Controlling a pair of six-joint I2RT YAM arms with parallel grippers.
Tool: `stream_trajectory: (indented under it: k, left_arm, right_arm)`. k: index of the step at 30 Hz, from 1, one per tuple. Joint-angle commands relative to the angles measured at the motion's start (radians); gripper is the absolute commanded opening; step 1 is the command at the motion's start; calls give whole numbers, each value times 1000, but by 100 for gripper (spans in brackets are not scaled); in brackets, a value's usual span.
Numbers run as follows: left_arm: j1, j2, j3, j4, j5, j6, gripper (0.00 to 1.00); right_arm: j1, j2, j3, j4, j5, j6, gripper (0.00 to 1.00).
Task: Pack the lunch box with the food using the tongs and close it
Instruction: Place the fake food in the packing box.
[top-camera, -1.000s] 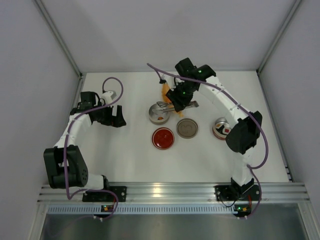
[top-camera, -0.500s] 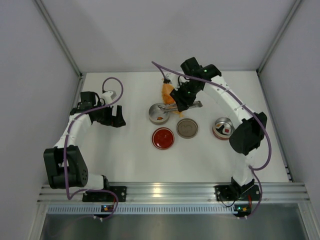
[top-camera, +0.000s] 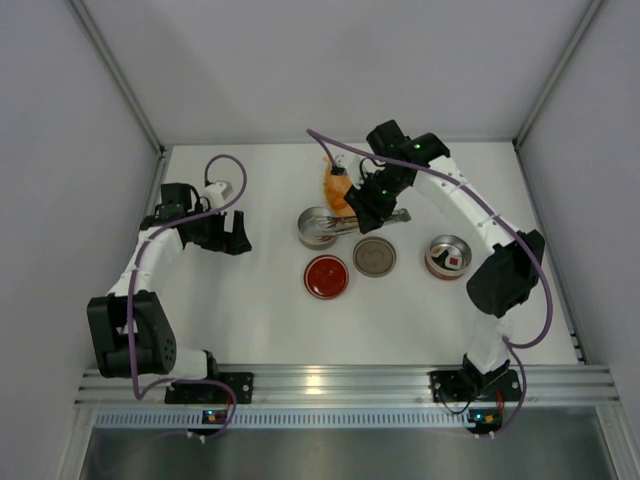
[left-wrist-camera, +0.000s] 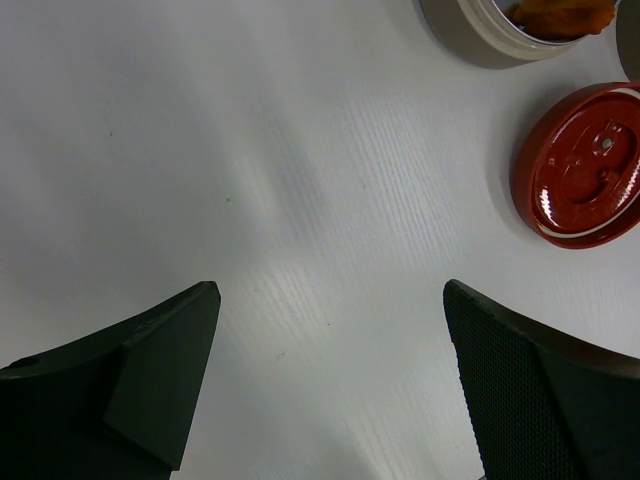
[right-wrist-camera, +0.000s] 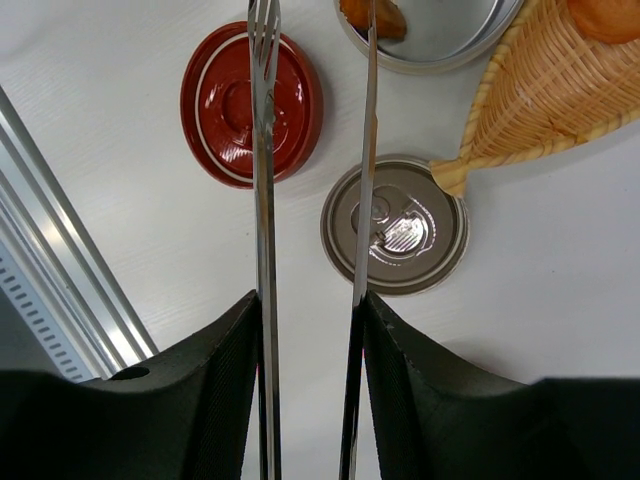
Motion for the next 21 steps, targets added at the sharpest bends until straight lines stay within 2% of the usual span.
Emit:
stream_trajectory:
  k: [1,21]
  left_arm:
    - [-4,-41,-1,17,9,14,98]
    - [-2,-33,-22,35,8,15,98]
  right_arm:
    - [-3,-20,17,13,-26,8,42]
    - [-2,70,66,36,-6,9,42]
